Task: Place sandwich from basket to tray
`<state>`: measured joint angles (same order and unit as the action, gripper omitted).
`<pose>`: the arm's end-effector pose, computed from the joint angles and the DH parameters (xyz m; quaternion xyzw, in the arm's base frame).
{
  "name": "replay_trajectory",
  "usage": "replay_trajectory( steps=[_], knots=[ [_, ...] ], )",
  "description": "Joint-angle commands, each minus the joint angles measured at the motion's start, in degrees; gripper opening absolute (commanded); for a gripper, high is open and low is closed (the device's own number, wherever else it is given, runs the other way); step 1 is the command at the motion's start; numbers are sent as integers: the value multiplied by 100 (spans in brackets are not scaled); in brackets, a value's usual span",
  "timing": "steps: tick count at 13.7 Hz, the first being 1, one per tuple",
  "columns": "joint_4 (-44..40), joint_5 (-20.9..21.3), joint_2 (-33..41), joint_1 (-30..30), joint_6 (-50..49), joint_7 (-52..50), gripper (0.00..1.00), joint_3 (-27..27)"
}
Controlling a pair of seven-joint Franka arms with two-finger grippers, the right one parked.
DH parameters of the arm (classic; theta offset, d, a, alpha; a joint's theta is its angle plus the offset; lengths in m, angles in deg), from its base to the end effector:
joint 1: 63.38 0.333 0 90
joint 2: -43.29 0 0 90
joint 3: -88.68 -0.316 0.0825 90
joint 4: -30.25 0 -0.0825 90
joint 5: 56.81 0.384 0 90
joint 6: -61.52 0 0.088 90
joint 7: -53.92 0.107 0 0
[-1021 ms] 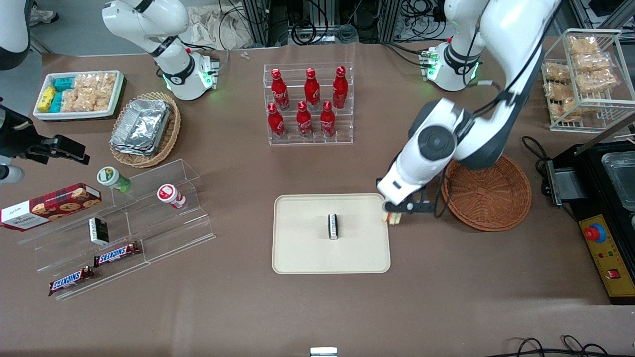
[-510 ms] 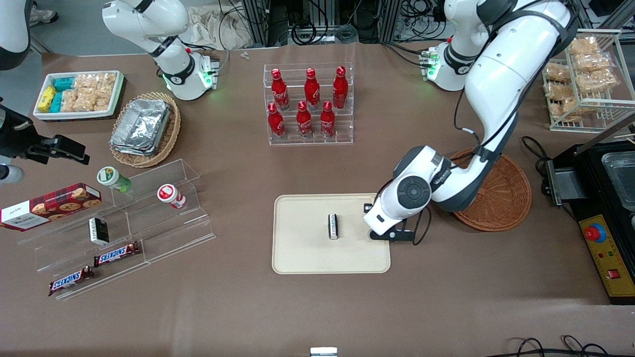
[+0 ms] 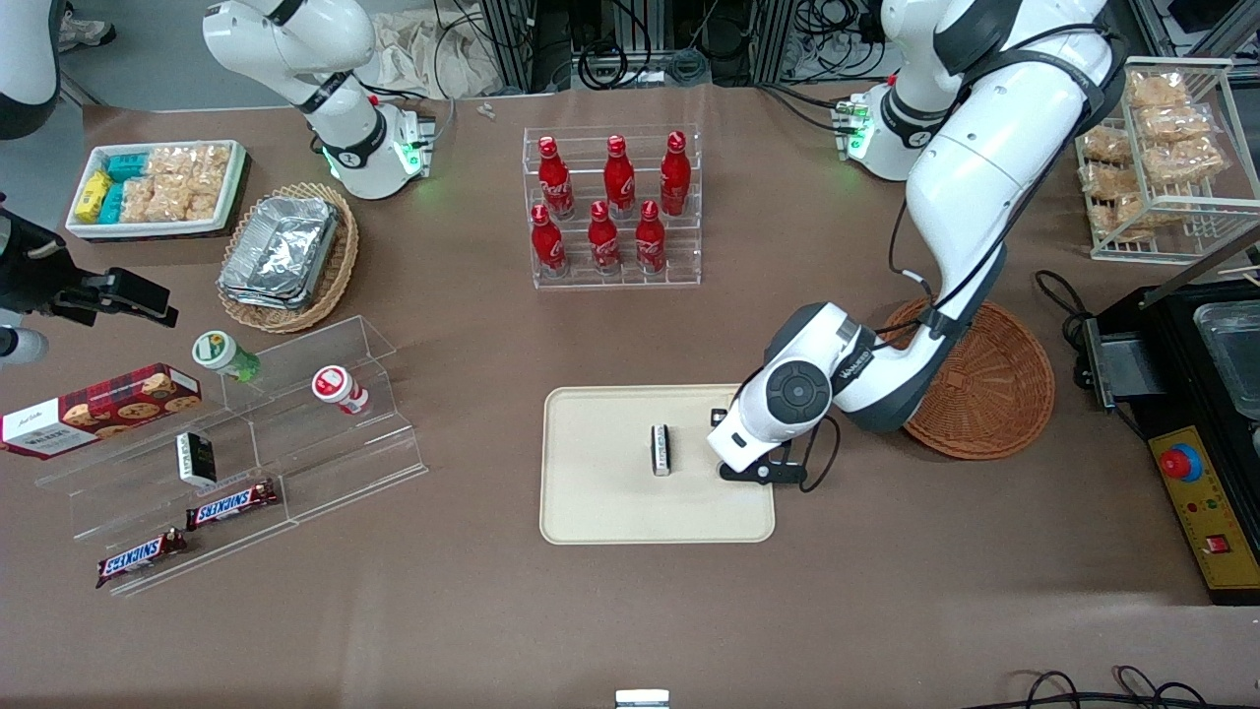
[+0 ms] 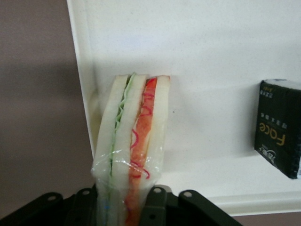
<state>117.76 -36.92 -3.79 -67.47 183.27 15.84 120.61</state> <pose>0.6039 -0.3459 0.2150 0.9970 -0.0175 -0.0716 0.0217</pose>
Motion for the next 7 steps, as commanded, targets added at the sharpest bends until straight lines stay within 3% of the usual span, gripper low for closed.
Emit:
replay_trajectory(
  steps=[1,4,7],
  knots=[
    [-155,129,-12,-30,-46,-373,100,51],
    [-111,-19,768,-66,-710,-1122,100,85],
    [-102,-872,1892,-31,-1529,-501,100,51]
  ],
)
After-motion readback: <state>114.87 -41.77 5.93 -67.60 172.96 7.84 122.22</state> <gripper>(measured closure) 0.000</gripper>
